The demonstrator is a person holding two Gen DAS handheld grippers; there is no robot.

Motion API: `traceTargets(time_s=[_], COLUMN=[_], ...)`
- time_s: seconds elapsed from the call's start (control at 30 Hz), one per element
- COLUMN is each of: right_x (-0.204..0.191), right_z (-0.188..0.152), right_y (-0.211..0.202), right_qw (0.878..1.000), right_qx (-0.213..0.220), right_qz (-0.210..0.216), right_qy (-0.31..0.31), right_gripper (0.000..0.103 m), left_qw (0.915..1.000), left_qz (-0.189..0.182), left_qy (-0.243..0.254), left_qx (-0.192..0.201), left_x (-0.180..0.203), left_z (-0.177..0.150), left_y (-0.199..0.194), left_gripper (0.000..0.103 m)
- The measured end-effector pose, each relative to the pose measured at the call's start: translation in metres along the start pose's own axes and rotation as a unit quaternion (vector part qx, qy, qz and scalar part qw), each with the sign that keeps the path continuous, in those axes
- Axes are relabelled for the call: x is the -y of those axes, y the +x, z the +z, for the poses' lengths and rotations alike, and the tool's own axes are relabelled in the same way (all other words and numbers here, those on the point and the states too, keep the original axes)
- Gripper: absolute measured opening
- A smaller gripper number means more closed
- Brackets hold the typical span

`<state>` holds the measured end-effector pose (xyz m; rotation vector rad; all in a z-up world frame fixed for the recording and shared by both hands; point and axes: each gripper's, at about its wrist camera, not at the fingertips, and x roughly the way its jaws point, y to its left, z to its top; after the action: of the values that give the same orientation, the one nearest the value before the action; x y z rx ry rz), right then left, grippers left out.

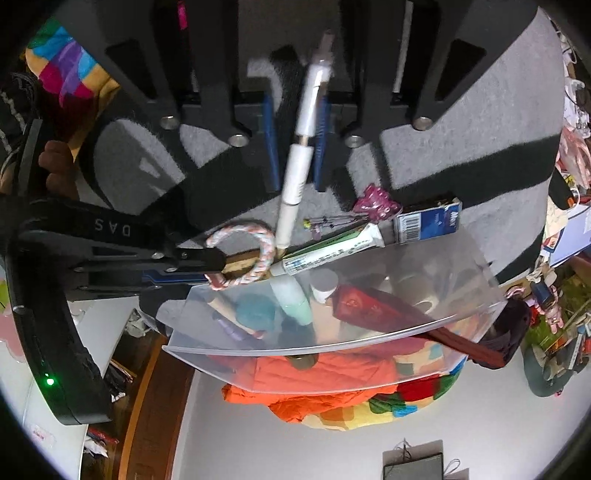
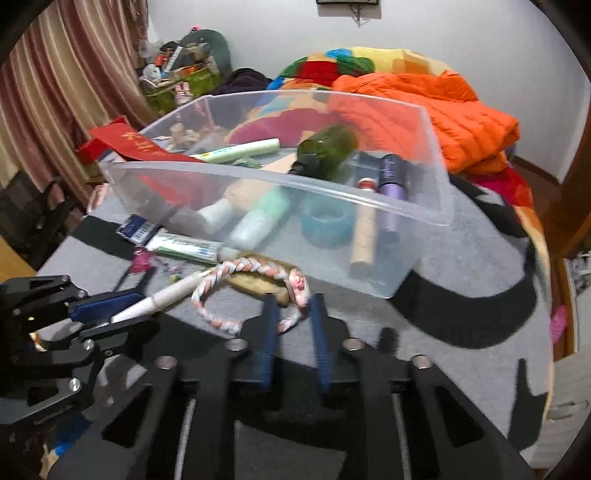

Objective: Organize objects
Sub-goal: 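Carry the white pen and rope bracelet into the clear box and open both grippers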

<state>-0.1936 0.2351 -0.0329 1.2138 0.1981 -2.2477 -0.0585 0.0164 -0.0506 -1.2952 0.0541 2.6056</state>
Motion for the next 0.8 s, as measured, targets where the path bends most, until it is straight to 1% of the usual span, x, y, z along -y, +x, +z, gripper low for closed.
traceTargets(time_s=[0.03,0.07,0.1,0.2,0.43,0.53,0.8], right_x=[0.0,-0.002,-0.003,-0.006,-0.005,-0.004,-0.005], right_z=[0.0,-0.001,-0.002,-0.006,-0.013,-0.012,-0.001], right_y=[0.0,-0.001,-0.003,-0.007,-0.031,-0.045,-0.078], right_qw=[1.0,1.0,1.0,1.0,0.999,0.998,0.995], right_qx=[0.001,0.004,0.007,0.011,0.033,0.047,0.094], right_qz=[-0.001,-0.005,-0.018,-0.027,-0.033,-0.031,-0.032], right_qy=[0.0,-0.001,-0.003,-0.004,0.004,0.007,0.011], right_gripper=[0.012,0.008,0.007,0.005,0.004,0.004,0.004], left_qw=[1.0,1.0,1.0,0.9999,0.9993,0.9988,0.9957], left_qz=[-0.001,-0.001,-0.001,0.008,0.007,0.007,-0.001], left_qy=[-0.004,-0.008,-0.009,-0.014,-0.028,-0.03,-0.044], left_qx=[0.001,0.001,0.002,0.005,0.023,0.037,0.082], left_x=[-0.001,-0.002,-0.002,-0.004,-0.007,-0.006,-0.009], left_z=[-0.001,-0.003,-0.004,-0.008,-0.01,-0.008,0.013], left_y=[-0.001,-0.004,-0.005,-0.013,-0.032,-0.043,-0.068], left_gripper=[0.014,0.012,0.011,0.01,0.01,0.01,0.01])
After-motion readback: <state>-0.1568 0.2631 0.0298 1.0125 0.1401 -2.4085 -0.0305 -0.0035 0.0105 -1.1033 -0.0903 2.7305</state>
